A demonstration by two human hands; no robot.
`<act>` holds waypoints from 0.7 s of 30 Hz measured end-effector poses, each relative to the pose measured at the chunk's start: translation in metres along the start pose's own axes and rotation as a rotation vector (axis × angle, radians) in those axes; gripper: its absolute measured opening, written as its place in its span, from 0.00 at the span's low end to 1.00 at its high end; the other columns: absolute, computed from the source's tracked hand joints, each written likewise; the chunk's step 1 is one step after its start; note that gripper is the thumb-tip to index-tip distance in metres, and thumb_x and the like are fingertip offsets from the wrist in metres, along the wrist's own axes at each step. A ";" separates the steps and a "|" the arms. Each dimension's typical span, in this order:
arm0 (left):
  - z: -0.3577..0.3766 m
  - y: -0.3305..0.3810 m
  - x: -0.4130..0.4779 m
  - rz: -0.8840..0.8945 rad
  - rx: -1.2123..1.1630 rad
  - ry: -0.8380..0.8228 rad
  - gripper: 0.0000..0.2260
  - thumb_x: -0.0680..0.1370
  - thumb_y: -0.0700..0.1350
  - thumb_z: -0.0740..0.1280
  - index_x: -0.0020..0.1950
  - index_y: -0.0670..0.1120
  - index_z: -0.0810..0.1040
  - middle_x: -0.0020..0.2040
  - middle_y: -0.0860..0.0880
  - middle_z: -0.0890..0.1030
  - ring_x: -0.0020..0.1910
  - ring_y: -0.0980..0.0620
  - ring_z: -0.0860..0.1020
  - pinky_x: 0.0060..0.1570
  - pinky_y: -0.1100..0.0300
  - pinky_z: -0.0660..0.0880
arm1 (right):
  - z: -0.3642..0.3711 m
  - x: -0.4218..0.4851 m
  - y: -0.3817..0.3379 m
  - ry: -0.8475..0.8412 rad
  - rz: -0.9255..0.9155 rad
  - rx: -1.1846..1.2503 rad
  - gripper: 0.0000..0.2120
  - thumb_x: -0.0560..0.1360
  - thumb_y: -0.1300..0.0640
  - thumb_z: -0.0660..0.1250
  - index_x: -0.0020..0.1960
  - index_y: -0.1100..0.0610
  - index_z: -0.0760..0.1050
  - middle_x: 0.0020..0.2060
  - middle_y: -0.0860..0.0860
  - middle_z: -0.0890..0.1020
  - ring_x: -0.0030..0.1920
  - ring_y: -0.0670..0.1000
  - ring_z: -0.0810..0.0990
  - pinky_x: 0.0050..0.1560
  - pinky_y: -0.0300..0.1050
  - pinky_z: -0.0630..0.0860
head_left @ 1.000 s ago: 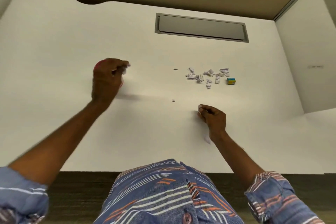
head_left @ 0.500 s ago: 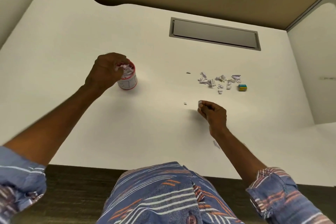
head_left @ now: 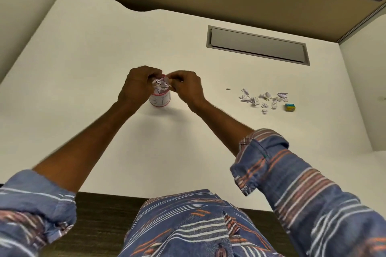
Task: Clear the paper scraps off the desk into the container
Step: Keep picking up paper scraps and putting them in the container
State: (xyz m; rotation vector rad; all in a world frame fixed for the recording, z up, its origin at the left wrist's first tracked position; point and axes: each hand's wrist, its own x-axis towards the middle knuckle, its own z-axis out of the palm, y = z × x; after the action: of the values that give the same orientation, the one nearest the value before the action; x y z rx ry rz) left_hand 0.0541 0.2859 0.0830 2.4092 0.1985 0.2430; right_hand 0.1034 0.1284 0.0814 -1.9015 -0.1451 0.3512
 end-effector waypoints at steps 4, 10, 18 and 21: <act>-0.008 0.002 0.003 0.006 -0.046 0.046 0.13 0.74 0.37 0.68 0.58 0.42 0.82 0.53 0.43 0.84 0.54 0.46 0.81 0.56 0.54 0.76 | 0.021 0.009 -0.021 -0.079 -0.111 -0.232 0.12 0.81 0.61 0.62 0.53 0.61 0.84 0.46 0.56 0.87 0.49 0.55 0.84 0.49 0.47 0.79; -0.009 -0.014 0.009 -0.054 -0.035 0.084 0.14 0.78 0.35 0.65 0.61 0.42 0.81 0.55 0.44 0.84 0.55 0.48 0.81 0.55 0.64 0.73 | 0.028 0.013 -0.025 -0.110 -0.115 -0.290 0.14 0.83 0.62 0.57 0.57 0.61 0.82 0.53 0.55 0.85 0.56 0.54 0.81 0.57 0.48 0.77; -0.009 -0.005 0.010 -0.053 -0.040 -0.030 0.12 0.77 0.37 0.66 0.58 0.46 0.83 0.55 0.47 0.84 0.56 0.49 0.80 0.57 0.54 0.78 | 0.000 0.009 -0.018 0.116 -0.168 -0.058 0.08 0.72 0.69 0.70 0.49 0.62 0.84 0.41 0.54 0.87 0.43 0.50 0.86 0.49 0.48 0.84; -0.005 -0.003 0.013 0.001 0.096 -0.204 0.11 0.77 0.40 0.67 0.57 0.48 0.84 0.50 0.48 0.82 0.51 0.48 0.78 0.50 0.58 0.74 | -0.031 -0.001 0.008 0.163 -0.143 -0.053 0.05 0.73 0.67 0.71 0.47 0.62 0.83 0.38 0.54 0.86 0.37 0.50 0.85 0.43 0.45 0.83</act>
State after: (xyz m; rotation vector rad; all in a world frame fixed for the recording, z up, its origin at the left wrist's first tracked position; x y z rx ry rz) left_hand 0.0655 0.2942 0.0863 2.5090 0.1177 -0.0130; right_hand 0.1118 0.0981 0.0839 -1.9505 -0.1815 0.0958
